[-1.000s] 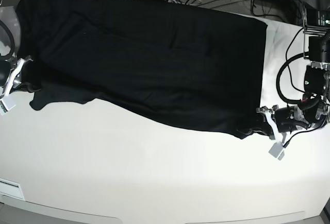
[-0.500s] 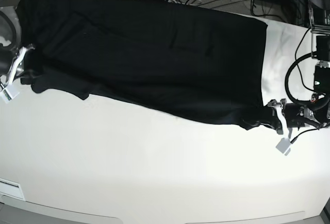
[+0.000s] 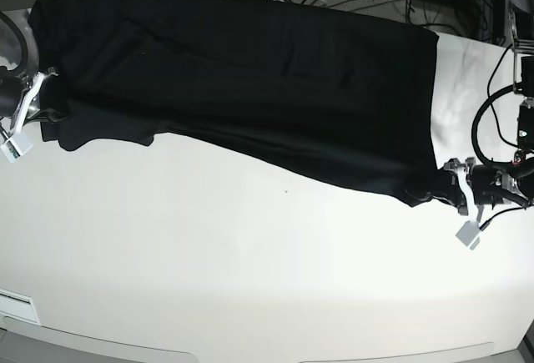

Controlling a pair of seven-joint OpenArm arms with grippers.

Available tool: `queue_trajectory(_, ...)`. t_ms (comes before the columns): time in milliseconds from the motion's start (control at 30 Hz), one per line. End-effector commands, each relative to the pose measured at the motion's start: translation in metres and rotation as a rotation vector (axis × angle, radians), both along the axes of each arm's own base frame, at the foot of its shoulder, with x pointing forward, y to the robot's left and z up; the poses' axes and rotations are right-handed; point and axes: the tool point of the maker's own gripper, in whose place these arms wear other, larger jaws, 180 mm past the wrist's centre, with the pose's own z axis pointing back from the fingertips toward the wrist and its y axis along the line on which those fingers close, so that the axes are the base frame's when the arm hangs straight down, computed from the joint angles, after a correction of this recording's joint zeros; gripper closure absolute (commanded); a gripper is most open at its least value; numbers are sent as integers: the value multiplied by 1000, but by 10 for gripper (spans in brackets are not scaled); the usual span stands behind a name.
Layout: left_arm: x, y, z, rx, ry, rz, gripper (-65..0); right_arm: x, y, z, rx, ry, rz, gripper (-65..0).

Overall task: Fold the T-shirt properly
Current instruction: 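Lift the second side edge with both grippers and fold it over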

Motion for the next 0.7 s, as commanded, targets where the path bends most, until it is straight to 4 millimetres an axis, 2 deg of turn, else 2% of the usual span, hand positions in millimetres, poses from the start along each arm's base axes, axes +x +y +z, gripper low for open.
queue_trajectory(0,6,7,19,6,-48,-5,0,9,0,18,-7,-57,21,0)
queue_trajectory(233,-2,5,12,25,-23,-27,0,9,15,32,-39,-94,90,0)
queue_trajectory(433,-24,-11,6,61,-21,-118,0,3,16,29,-57,-69,106,0)
queue_trajectory(567,-36,-15,12,99,-49,-172,0,-9,30,31,23,-15,155,0)
queue_trajectory(667,-37,-9,20,133,-69,-181,0,-11,44,40,107,-25,181,0)
